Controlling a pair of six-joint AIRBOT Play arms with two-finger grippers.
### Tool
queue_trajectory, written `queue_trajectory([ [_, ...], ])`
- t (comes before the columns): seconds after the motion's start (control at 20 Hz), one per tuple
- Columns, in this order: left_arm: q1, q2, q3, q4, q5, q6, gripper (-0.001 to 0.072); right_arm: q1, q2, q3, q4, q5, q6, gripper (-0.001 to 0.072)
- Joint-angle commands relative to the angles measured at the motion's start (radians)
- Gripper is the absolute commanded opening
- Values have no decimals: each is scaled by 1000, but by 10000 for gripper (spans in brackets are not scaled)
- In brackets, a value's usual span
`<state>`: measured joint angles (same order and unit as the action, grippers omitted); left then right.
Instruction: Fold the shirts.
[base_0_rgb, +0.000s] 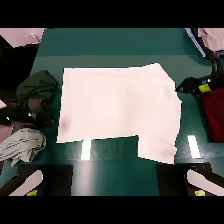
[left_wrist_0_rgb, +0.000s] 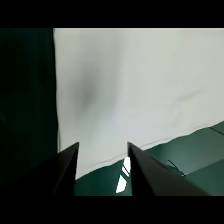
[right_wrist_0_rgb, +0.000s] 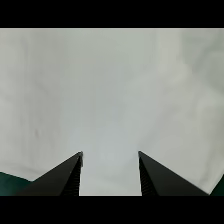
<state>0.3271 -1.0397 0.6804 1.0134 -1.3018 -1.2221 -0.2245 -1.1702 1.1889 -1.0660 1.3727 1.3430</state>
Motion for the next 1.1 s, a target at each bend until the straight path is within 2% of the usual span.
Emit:
queue_trajectory([
  [0.0, 1, 45, -140, 29, 1, -9, 369, -2, 97, -131, 1, -13, -3, 407],
  [0.2, 1, 45, -150, 147, 19, -38, 370, -2, 153, -157, 0, -12, -3, 407],
  [0.4, -2, 45, -150, 95, 20, -34, 370, -2, 181, -157, 0, -13, -3, 407],
  [0.55, -70, 45, -166, 100, 52, -31, 370, -2, 180, -157, 0, -12, -3, 407],
  [0.65, -106, 45, -175, 101, 95, -58, 369, -2, 180, -157, 0, -11, -3, 407],
  [0.85, -111, 45, -176, 80, 89, -84, 365, -2, 180, -157, -3, -8, -3, 407],
  [0.9, -111, 45, -175, 79, 86, -83, 258, -2, 180, -157, -13, -1, -3, 407],
  [0.95, -111, 45, -175, 77, 87, -82, 20, -2, 180, -158, -39, 7, -2, 407],
  [1.05, -111, 45, -166, 63, 86, -79, 25, -11, 181, -187, -102, 21, -2, 407],
])
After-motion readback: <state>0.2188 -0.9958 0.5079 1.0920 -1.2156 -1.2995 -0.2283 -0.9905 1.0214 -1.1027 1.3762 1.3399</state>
